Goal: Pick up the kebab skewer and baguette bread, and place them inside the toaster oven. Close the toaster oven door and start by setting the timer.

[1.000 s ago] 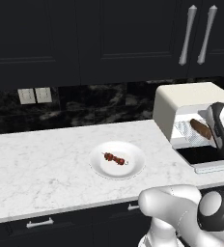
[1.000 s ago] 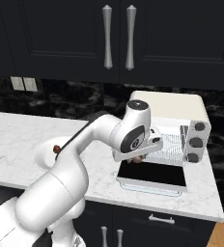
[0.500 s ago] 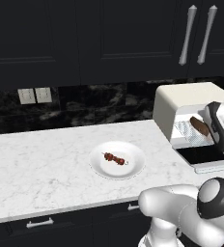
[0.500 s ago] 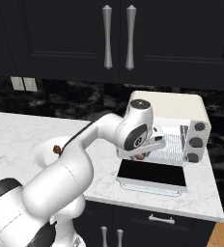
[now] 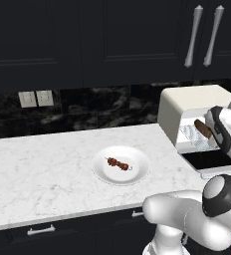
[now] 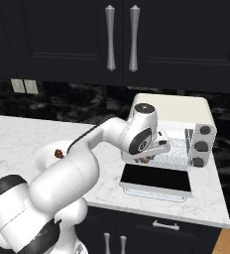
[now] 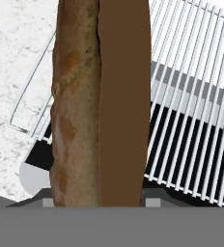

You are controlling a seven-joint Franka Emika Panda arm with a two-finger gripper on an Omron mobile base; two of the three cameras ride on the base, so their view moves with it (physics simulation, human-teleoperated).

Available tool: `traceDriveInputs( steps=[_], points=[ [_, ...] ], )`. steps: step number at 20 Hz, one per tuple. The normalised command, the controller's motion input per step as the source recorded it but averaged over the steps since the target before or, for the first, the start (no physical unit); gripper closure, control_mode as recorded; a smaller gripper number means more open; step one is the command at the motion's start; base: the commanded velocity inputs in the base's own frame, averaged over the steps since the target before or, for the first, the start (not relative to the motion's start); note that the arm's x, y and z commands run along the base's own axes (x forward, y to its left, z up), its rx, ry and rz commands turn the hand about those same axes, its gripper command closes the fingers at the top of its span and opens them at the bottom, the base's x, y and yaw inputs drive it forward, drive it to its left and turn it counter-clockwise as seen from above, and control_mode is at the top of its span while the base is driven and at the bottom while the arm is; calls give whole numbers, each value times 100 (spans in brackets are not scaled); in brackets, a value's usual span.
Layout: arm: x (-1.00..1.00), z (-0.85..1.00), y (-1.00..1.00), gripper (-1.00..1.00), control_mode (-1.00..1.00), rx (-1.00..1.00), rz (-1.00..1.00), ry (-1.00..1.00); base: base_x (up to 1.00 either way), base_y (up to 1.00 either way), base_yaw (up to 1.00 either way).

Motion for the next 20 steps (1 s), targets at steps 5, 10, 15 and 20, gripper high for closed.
traceDriveInputs(
  steps=[5,10,15,20],
  points=[
    [20,-11,0,100,-100,0,-1,-2,0,0,0],
    [28,-9,0,100,-100,0,0,0,0,0,0],
    [27,-12,0,100,-100,0,0,-1,0,0,0],
    [18,-6,0,100,-100,0,0,-3,0,0,0]
  ],
)
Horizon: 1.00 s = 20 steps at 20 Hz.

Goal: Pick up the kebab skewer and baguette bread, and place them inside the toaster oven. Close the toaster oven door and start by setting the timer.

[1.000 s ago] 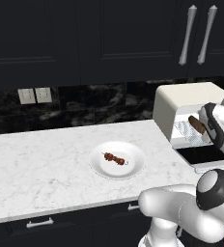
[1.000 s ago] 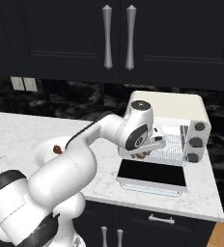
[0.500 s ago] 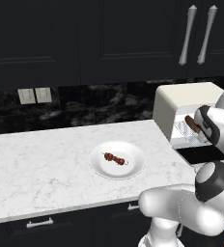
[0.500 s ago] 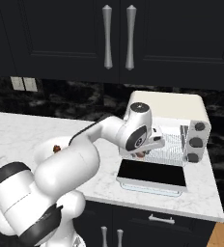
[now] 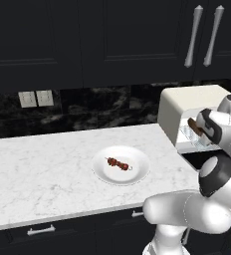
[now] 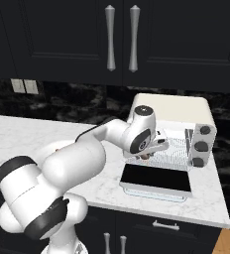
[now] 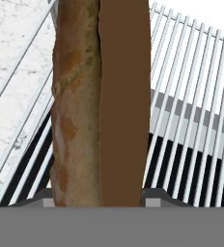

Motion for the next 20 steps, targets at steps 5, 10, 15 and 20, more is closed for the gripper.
traceDriveInputs(
  steps=[5,10,15,20],
  points=[
    [9,-4,0,100,-100,0,0,-5,0,0,0],
    [2,-12,0,100,-100,0,0,-4,0,0,0],
    [8,-10,1,100,-100,0,0,-3,0,0,0],
    [17,-6,12,-100,-100,0,0,-2,0,0,0]
  ],
)
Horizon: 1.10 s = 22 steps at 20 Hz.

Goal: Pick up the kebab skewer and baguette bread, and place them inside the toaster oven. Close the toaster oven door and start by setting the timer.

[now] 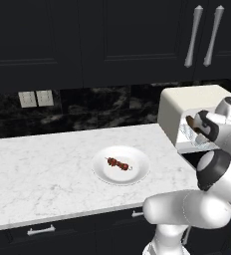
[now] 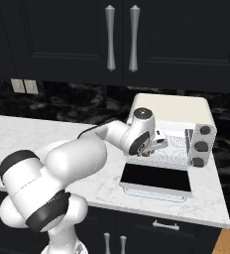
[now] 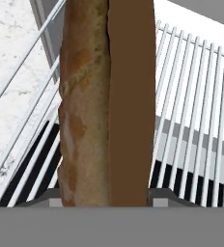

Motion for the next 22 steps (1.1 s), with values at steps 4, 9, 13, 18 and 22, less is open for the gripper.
traceDriveInputs(
  steps=[4,9,13,18,22],
  points=[
    [-3,-1,6,-100,-100,0,0,-2,0,0,0],
    [-26,13,5,-100,-100,0,-1,-13,0,0,0],
    [-57,49,29,-100,-100,0,-5,-16,0,0,0],
    [-86,55,63,-100,-100,0,-13,-13,0,0,0],
    [-100,19,91,-100,-100,0,-27,-2,0,0,0]
  ],
)
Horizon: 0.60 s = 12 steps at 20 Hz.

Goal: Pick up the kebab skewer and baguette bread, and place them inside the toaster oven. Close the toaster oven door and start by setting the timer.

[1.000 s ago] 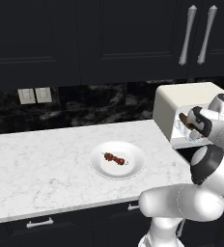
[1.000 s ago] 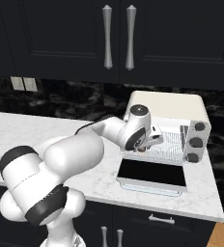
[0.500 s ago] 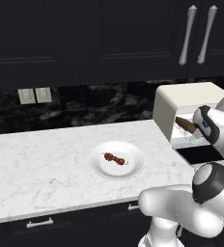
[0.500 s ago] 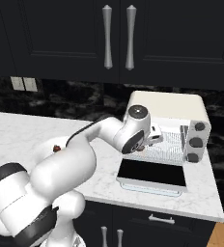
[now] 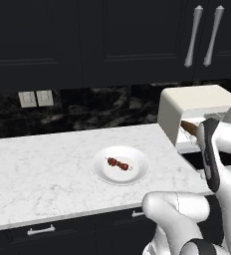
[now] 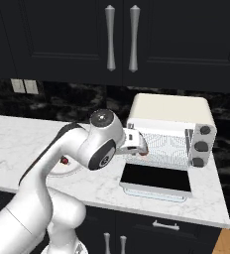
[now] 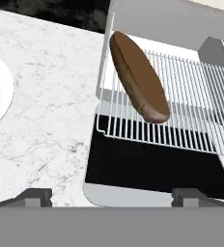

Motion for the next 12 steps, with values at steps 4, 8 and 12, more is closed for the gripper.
traceDriveInputs(
  steps=[4,8,12],
  points=[
    [-73,23,100,-100,-100,0,-17,0,0,0,0],
    [-15,21,100,-100,-100,-2,0,0,0,0,0],
    [13,9,100,-100,-100,0,10,0,0,0,0]
  ],
)
